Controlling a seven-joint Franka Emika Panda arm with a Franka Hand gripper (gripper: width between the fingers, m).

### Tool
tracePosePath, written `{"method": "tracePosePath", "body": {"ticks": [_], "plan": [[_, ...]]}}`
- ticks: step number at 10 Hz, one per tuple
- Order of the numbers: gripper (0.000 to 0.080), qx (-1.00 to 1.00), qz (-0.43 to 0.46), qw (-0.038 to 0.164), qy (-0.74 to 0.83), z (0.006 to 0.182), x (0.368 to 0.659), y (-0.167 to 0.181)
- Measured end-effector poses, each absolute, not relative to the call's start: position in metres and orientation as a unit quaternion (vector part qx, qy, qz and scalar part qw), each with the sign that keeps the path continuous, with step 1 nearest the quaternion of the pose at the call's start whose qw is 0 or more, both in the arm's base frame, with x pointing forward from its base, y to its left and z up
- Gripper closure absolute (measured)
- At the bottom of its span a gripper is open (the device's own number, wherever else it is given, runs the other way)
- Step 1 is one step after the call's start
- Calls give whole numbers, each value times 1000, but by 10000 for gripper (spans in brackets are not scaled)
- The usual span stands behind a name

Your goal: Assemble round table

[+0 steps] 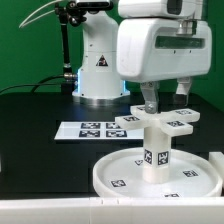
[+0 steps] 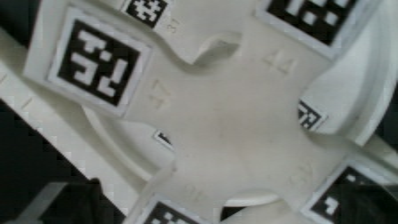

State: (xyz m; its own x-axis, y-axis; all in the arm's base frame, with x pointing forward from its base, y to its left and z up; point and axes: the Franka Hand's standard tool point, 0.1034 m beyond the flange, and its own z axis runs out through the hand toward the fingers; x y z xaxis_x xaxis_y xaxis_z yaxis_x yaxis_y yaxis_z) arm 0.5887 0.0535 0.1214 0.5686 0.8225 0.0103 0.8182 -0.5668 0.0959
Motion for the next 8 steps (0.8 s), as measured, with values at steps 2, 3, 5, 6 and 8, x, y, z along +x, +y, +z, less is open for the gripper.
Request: {"method": "tracePosePath", "body": {"ticks": [2, 3, 5, 6, 8], "plan": [[151, 855, 21, 48, 515, 121, 588, 53], [151, 844, 17, 51, 534, 121, 587, 52], [151, 832, 11, 55, 551, 119, 585, 50], [151, 833, 11, 55, 550, 118, 584, 50], [151, 834, 9, 54, 549, 115, 581, 49]]}}
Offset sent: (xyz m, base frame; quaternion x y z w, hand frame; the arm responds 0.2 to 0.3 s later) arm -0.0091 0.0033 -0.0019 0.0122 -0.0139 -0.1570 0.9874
